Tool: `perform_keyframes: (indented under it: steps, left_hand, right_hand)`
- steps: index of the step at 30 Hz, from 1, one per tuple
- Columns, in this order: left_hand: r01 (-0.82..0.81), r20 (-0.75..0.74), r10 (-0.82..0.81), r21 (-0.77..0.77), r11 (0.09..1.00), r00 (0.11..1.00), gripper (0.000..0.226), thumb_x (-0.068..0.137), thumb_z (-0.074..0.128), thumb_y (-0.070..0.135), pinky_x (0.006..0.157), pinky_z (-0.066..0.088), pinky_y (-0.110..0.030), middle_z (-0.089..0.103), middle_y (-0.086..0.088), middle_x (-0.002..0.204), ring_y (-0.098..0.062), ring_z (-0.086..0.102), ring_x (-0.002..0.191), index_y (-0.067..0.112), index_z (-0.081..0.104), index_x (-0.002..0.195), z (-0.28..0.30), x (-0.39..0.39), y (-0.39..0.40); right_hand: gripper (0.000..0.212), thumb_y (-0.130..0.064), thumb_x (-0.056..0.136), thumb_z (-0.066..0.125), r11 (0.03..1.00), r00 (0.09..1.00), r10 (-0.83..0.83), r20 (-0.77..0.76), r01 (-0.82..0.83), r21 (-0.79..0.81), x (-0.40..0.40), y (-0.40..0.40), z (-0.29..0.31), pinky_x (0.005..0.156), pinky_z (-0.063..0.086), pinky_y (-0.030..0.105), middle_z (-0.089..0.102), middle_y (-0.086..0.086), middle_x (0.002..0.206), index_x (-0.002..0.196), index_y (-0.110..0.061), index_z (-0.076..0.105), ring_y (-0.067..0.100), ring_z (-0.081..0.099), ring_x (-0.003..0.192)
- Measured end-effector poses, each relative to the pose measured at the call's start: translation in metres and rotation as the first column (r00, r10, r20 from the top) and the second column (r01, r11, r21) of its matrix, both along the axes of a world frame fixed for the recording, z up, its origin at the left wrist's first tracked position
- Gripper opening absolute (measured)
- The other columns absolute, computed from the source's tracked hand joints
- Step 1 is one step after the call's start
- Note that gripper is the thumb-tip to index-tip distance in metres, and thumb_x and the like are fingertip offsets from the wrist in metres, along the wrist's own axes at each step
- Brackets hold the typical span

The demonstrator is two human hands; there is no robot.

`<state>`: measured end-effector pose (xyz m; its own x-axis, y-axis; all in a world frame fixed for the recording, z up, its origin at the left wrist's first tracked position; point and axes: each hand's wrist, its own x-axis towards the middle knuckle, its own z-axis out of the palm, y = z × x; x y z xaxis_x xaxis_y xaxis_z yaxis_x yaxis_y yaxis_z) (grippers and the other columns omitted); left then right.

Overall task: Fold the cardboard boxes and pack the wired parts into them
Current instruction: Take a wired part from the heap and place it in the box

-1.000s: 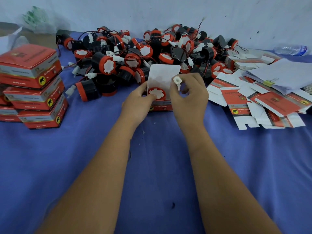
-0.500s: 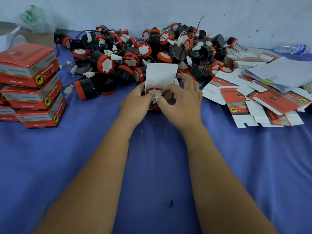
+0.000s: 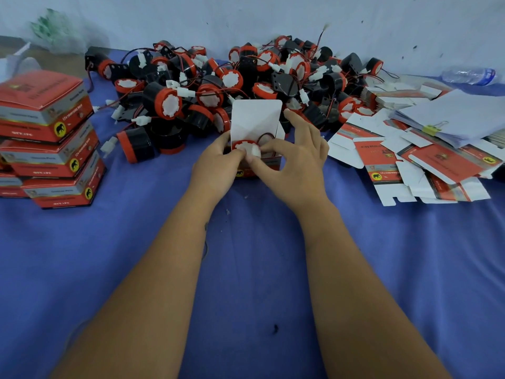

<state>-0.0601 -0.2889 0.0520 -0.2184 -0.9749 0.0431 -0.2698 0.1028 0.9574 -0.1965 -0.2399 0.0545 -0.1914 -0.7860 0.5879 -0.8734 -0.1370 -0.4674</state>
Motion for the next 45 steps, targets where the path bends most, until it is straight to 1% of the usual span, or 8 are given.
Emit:
perform_keyframes:
  steps: [6, 12, 24, 28, 31, 36, 40, 45]
  left_hand:
    - [0.007, -0.010, -0.007, -0.004, 1.000, 1.000, 0.054, 0.075, 0.051, 0.045, 0.103, 0.048, -0.042, 0.066, 0.016, 0.120, -0.012, 0.059, 0.114, 0.043, 0.059, 0.128, 0.001, 0.001, 0.001]
    - [0.041, 0.008, -0.041, -0.016, 0.999, 0.999, 0.056, 0.074, 0.050, 0.045, 0.104, 0.046, -0.044, 0.066, 0.015, 0.121, -0.015, 0.058, 0.117, 0.044, 0.058, 0.130, 0.001, 0.001, 0.003]
    - [0.055, 0.035, -0.053, -0.052, 0.997, 0.998, 0.053, 0.077, 0.049, 0.050, 0.107, 0.044, -0.042, 0.064, 0.017, 0.124, -0.012, 0.056, 0.121, 0.045, 0.056, 0.130, 0.005, 0.000, 0.008]
    - [0.067, -0.246, -0.062, 0.009, 0.998, 0.967, 0.035, 0.101, 0.037, 0.036, 0.074, 0.051, -0.013, 0.074, 0.014, 0.097, 0.005, 0.067, 0.089, 0.024, 0.065, 0.119, 0.007, -0.004, 0.005]
    - [0.069, -0.239, -0.062, 0.021, 0.997, 0.969, 0.039, 0.105, 0.031, 0.022, 0.061, 0.048, -0.008, 0.073, 0.009, 0.099, 0.008, 0.066, 0.079, 0.019, 0.066, 0.122, 0.007, -0.004, 0.001]
    - [0.056, -0.191, -0.056, -0.004, 0.998, 0.980, 0.034, 0.103, 0.041, 0.024, 0.068, 0.048, -0.007, 0.072, 0.017, 0.108, 0.008, 0.066, 0.093, 0.032, 0.065, 0.126, 0.006, 0.000, -0.001]
    - [0.039, -0.165, -0.043, -0.027, 0.999, 0.985, 0.027, 0.104, 0.044, 0.024, 0.067, 0.044, -0.001, 0.067, 0.038, 0.086, 0.021, 0.060, 0.086, 0.046, 0.058, 0.108, 0.006, 0.000, 0.001]
    - [0.082, -0.130, -0.090, -0.068, 0.994, 0.987, 0.034, 0.104, 0.045, 0.022, 0.095, 0.046, -0.020, 0.065, 0.013, 0.124, -0.002, 0.058, 0.116, 0.029, 0.057, 0.136, 0.003, -0.002, 0.000]
  right_hand:
    - [0.018, -0.033, 0.084, 0.064, 0.995, 0.995, -0.075, 0.061, 0.078, -0.057, -0.001, -0.003, 0.001, 0.110, 0.023, 0.047, 0.045, 0.004, 0.145, 0.085, -0.018, 0.073, 0.023, 0.034, 0.136]
    - [0.023, -0.027, 0.087, 0.065, 0.992, 0.992, -0.127, 0.011, 0.127, -0.021, -0.001, -0.004, 0.000, 0.110, 0.023, 0.045, 0.045, 0.003, 0.142, 0.109, -0.024, 0.071, 0.023, 0.036, 0.133]
    - [0.009, -0.023, 0.081, 0.064, 0.985, 0.981, -0.162, 0.108, 0.154, 0.079, 0.001, -0.007, 0.000, 0.100, 0.029, 0.037, 0.054, -0.003, 0.125, 0.072, -0.021, 0.064, 0.020, 0.042, 0.118]
    - [0.011, -0.010, 0.080, 0.063, 0.998, 0.978, -0.053, 0.203, 0.055, -0.002, 0.003, -0.007, -0.002, 0.086, 0.045, 0.038, 0.055, -0.001, 0.113, 0.070, -0.008, 0.069, 0.021, 0.046, 0.108]
    - [0.006, -0.002, 0.076, 0.066, 0.996, 0.948, 0.029, 0.317, 0.000, -0.088, 0.005, -0.006, 0.000, 0.076, 0.043, 0.014, 0.045, -0.006, 0.106, 0.076, -0.008, 0.066, 0.002, 0.044, 0.099]
    - [0.055, -0.004, 0.076, 0.068, 0.994, 0.887, 0.084, 0.454, -0.041, -0.103, 0.005, -0.005, 0.005, 0.073, 0.046, 0.013, 0.055, -0.004, 0.109, 0.118, -0.030, 0.044, 0.009, 0.055, 0.096]
    - [0.049, 0.002, 0.076, 0.066, 0.994, 0.930, 0.091, 0.355, -0.062, -0.092, 0.003, -0.005, 0.005, 0.083, 0.041, 0.010, 0.055, -0.004, 0.112, 0.122, -0.014, 0.062, 0.007, 0.052, 0.102]
    - [0.037, 0.004, 0.077, 0.062, 0.987, 0.968, 0.145, 0.205, -0.127, -0.100, 0.004, -0.002, 0.008, 0.079, 0.038, 0.012, 0.053, -0.002, 0.098, 0.106, -0.014, 0.075, 0.022, 0.052, 0.099]
